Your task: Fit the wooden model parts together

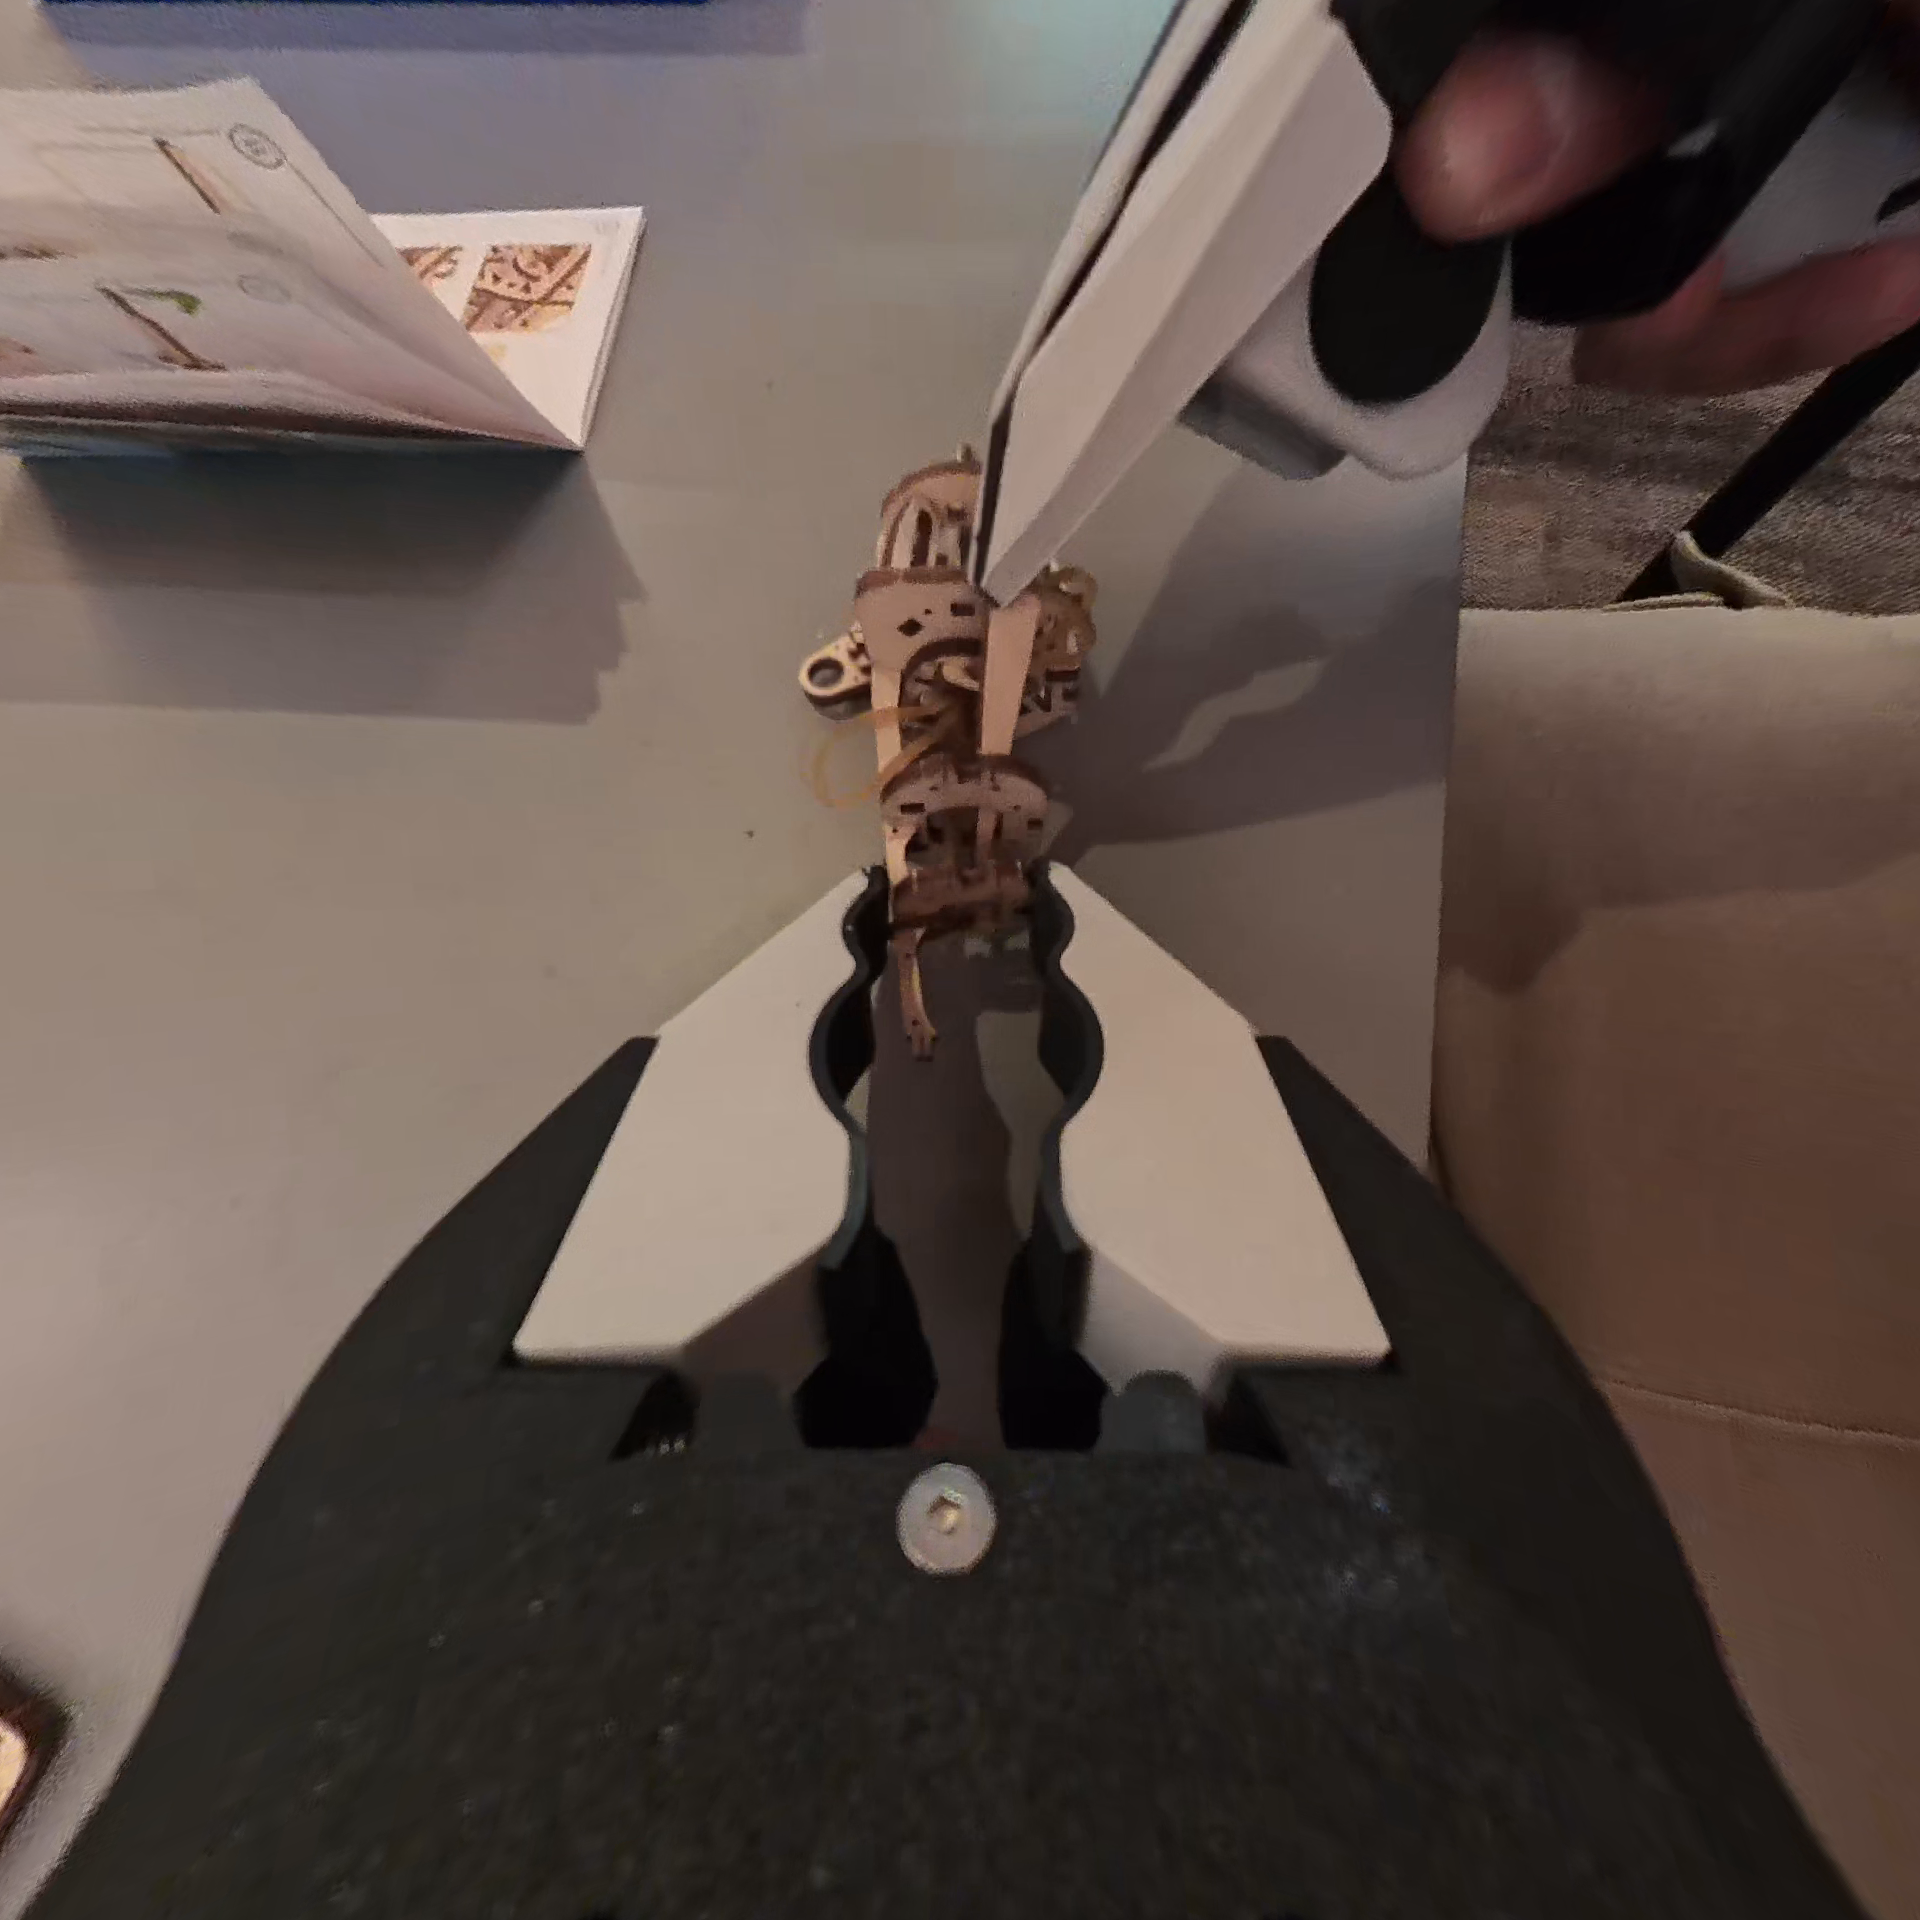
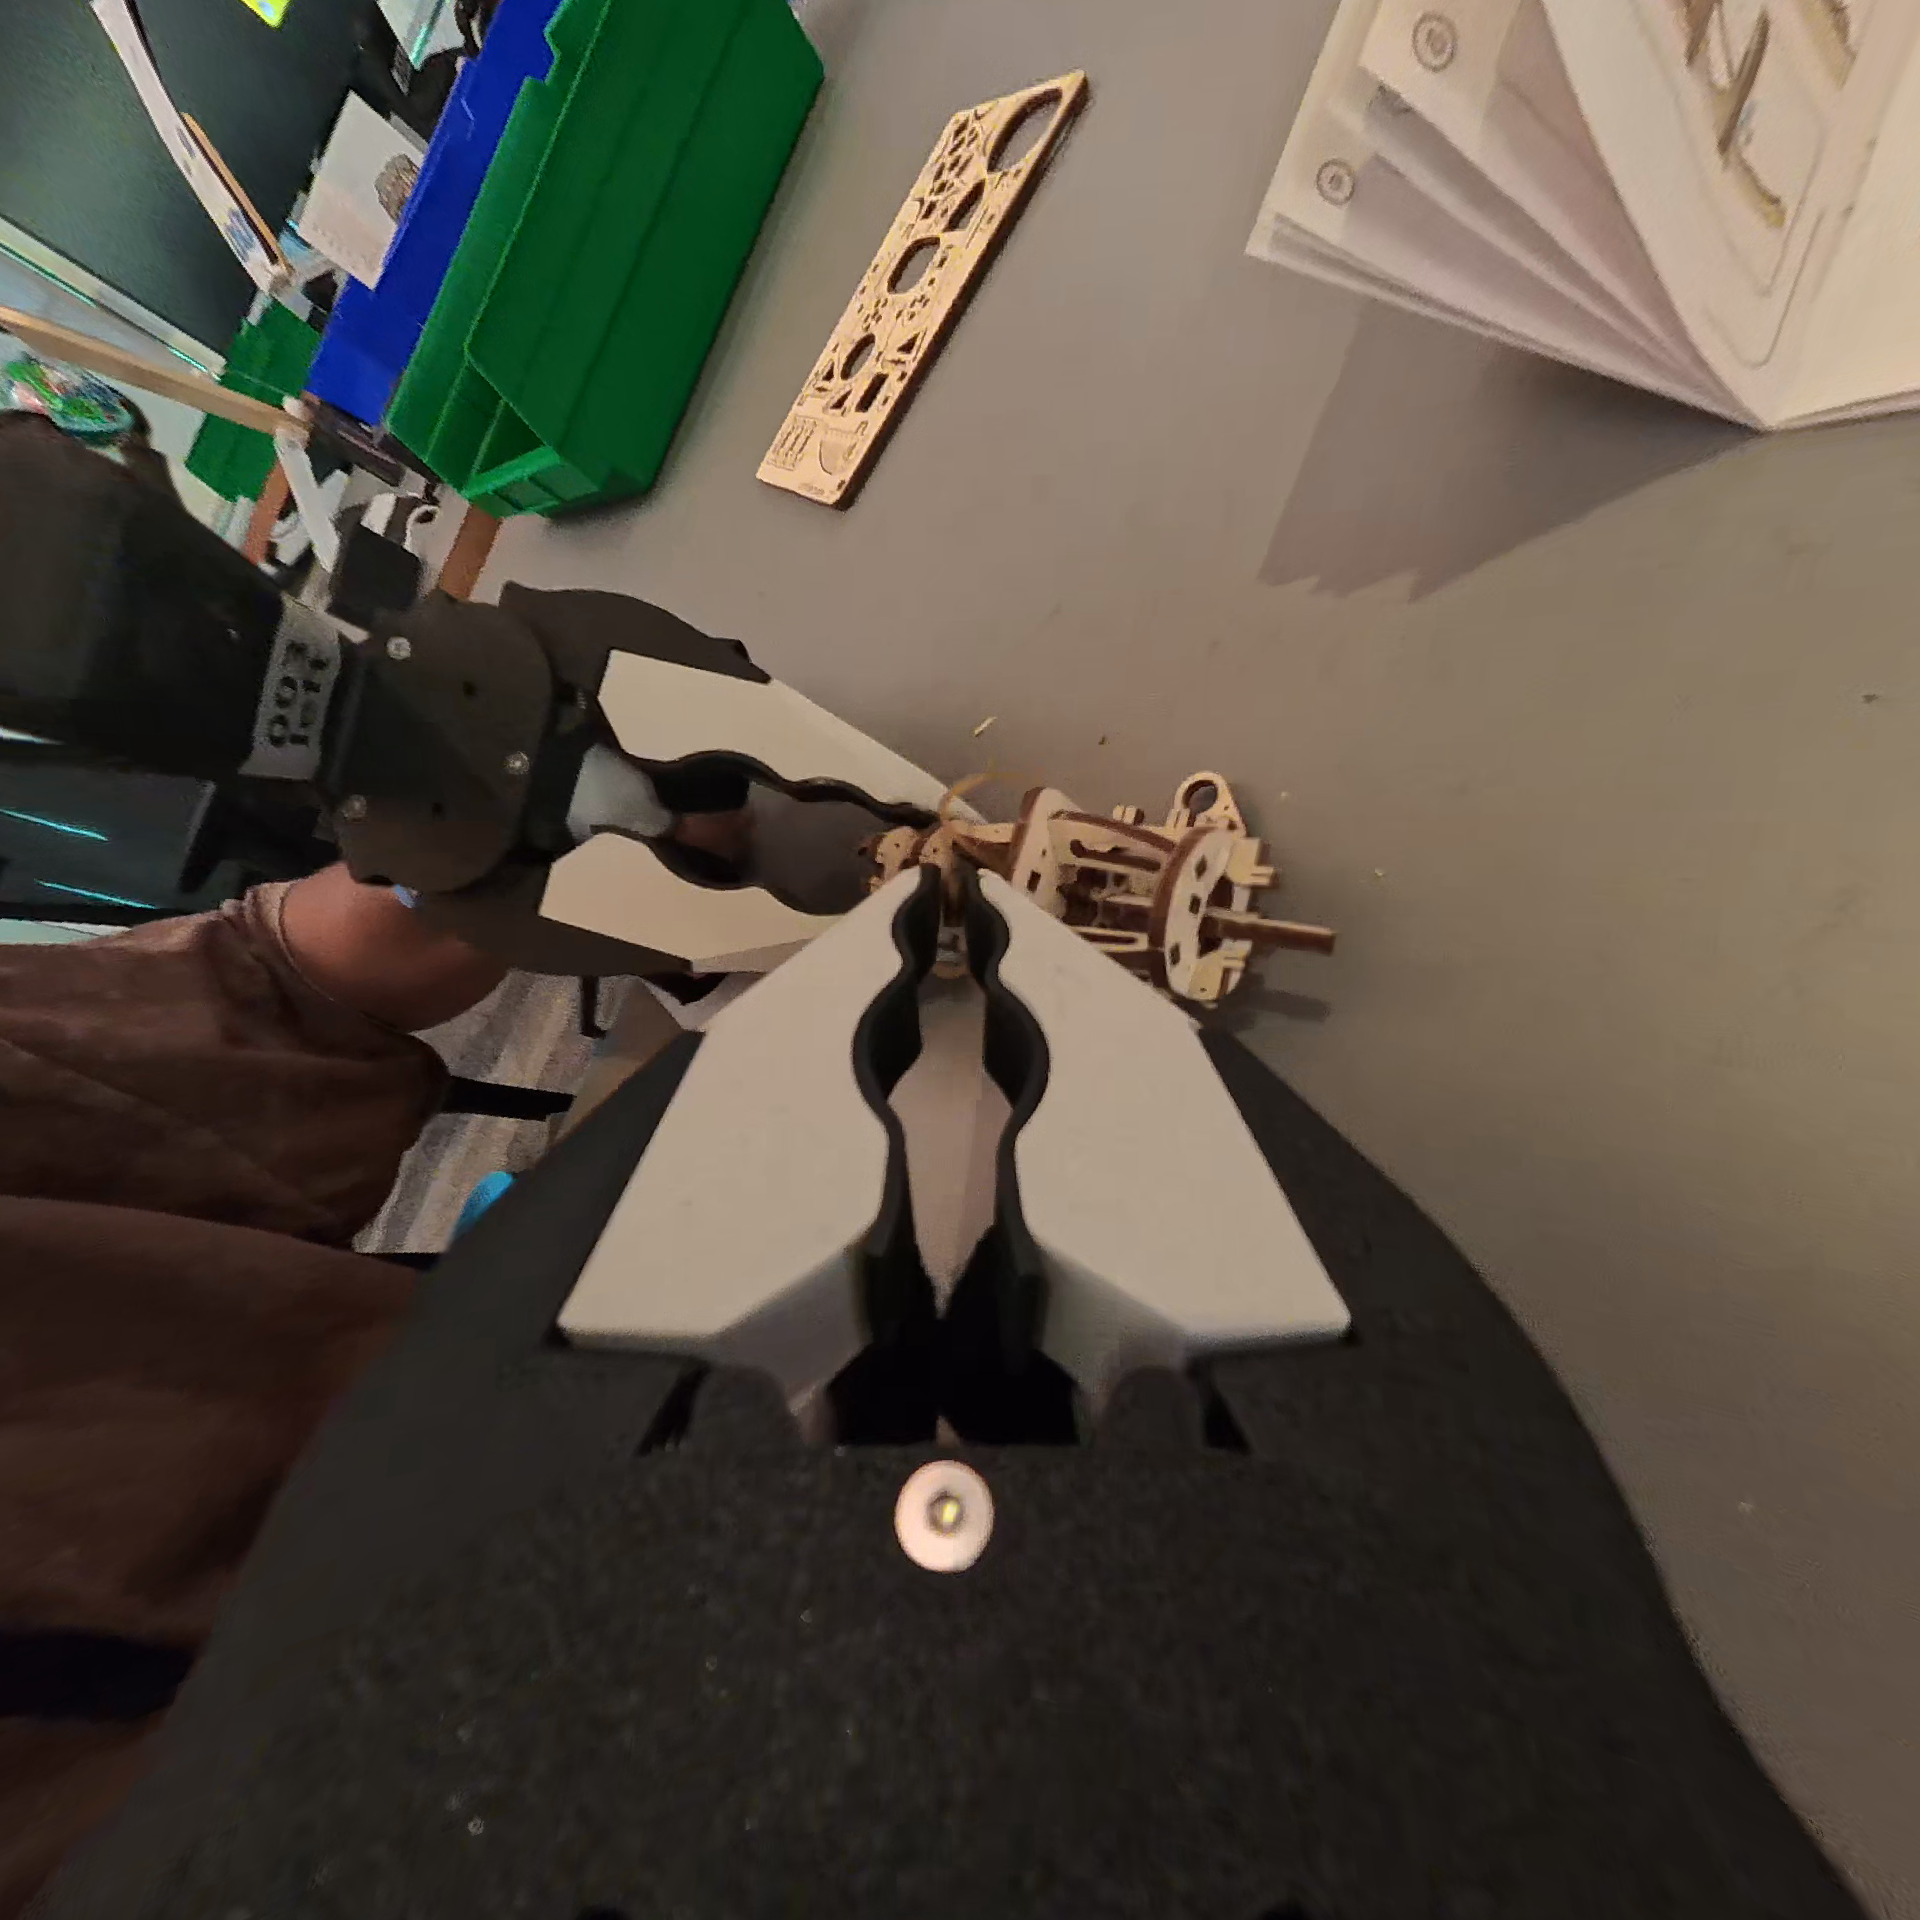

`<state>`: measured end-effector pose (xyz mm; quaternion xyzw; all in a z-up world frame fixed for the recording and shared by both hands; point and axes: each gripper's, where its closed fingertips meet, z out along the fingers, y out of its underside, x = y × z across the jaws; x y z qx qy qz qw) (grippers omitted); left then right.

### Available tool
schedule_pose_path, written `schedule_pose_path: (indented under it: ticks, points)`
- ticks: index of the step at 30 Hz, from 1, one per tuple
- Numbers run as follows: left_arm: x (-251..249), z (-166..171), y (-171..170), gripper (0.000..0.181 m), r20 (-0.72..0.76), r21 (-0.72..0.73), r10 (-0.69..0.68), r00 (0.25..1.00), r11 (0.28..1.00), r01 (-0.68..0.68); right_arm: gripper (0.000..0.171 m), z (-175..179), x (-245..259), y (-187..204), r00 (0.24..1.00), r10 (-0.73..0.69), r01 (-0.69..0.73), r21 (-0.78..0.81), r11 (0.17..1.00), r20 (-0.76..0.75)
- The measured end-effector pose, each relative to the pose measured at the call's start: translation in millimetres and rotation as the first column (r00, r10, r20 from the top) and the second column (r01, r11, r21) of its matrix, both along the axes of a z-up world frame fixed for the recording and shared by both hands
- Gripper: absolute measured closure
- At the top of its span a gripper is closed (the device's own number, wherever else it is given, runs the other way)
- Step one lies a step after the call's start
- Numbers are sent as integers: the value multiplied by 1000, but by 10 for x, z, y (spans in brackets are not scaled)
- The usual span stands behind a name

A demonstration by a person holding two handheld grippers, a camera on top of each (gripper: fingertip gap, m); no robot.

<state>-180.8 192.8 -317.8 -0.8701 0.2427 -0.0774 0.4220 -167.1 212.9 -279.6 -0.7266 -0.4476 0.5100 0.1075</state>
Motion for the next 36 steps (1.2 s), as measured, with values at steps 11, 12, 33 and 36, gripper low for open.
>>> schedule_pose_path:
  ticks: [11, 12, 33, 36]
  points:
    - [13, -82, -24, 157, -39, -38, -28, 999, 999, 26, 166, -123, -37, -146, 981, 75, -150, 447, 882, 180]
    - [14, -82, -24, 157, -37, -39, -27, 999, 999, 26, 166, -129, -42, -143, 979, 73, -159, 486, 859, 191]
    - [124, 126, 40, 158, 375, -147, 41, 926, 989, 16, 149, -169, 136, -404, 995, -74, 95, 481, 872, -63]
    - [156, 230, 68, 158, 509, -155, 54, 859, 987, 31, 150, -92, 100, -363, 988, -99, 148, 573, 806, -116]
